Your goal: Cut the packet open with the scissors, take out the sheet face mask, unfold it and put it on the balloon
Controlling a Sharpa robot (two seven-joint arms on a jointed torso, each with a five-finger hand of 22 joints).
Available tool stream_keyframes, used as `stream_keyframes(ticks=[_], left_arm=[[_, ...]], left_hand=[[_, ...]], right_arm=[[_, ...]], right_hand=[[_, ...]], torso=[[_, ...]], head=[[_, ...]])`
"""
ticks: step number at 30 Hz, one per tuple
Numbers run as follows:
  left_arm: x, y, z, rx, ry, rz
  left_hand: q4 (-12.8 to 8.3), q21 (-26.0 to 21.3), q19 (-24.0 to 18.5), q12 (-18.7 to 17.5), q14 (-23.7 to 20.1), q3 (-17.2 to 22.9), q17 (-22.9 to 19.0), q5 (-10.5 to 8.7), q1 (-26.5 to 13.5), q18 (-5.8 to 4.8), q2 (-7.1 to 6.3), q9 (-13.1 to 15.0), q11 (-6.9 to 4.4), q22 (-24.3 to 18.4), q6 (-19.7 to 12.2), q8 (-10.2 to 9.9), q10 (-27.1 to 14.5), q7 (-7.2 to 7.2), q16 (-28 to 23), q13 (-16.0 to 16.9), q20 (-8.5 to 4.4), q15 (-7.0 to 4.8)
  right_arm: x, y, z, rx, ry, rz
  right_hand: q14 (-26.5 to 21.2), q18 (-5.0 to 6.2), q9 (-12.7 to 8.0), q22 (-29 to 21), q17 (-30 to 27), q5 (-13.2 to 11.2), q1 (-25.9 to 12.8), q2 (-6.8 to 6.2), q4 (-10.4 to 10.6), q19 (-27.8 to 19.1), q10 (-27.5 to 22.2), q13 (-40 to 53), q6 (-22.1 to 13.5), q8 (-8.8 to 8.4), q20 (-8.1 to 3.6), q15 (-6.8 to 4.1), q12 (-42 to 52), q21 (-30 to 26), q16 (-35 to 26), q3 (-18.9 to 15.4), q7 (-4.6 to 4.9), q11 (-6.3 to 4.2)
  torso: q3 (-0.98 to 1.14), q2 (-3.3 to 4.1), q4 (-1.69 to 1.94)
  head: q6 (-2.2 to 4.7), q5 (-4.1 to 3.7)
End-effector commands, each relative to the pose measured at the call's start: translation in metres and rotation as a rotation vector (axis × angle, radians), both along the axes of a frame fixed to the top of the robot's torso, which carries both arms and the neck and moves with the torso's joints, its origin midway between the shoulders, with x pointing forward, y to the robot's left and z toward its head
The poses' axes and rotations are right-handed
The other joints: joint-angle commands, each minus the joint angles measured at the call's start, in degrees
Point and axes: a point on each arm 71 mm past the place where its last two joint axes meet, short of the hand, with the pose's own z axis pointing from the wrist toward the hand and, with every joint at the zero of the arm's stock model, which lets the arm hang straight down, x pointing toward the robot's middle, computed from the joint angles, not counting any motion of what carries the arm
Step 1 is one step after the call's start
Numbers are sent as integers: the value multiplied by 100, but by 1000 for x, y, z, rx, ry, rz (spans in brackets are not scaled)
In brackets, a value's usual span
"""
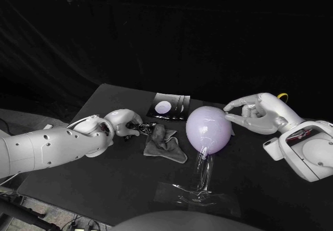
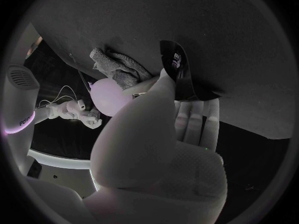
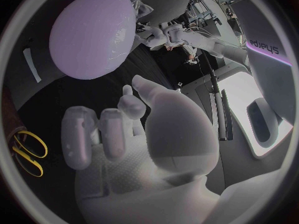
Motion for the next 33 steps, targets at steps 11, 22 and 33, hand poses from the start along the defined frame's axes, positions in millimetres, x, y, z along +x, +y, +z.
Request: stream_keyframes(ticks=[11,22,33], left_arm=[[-8,-9,0,-198,24,-70],[7,-18,41,-356,-46,-112],[22,-35,70,-761,88,-72]], left_hand=[[-4,815,291,-156,235,437,575,-9,-41,634,21,-5,-84,428,268,76,327,81,92,-11,111,-65],[-7,821,290,-262,250,658,563,-10,-121,617,-5,-10,-101,417,370,110,442,79,33,-15,159,-75],[-26,850,326,-359,263,852,556,-8,-141,603,-28,-21,-94,419,385,107,492,101,-13,-15,211,-73]], right_arm=[[1,1,1,-7,-13,8],[10,-1,8,-10,-43,-6],[27,3,20,-24,-72,-8]], right_hand=[[307,-12,8,1026,-3,45,20,34,4,164,-12,2,6,-15,-1,11,4,-5,13,36,29,-2],[309,-15,8,1034,9,54,30,45,4,171,-9,18,2,-18,0,11,12,5,17,47,30,-2],[305,-11,2,1024,-7,45,26,48,13,159,-29,-3,-26,-39,1,14,-23,-11,11,55,41,5]], torso=[[0,-8,-7],[0,3,-5],[0,-4,-8]], head=[[125,-82],[313,-197],[574,-346]])
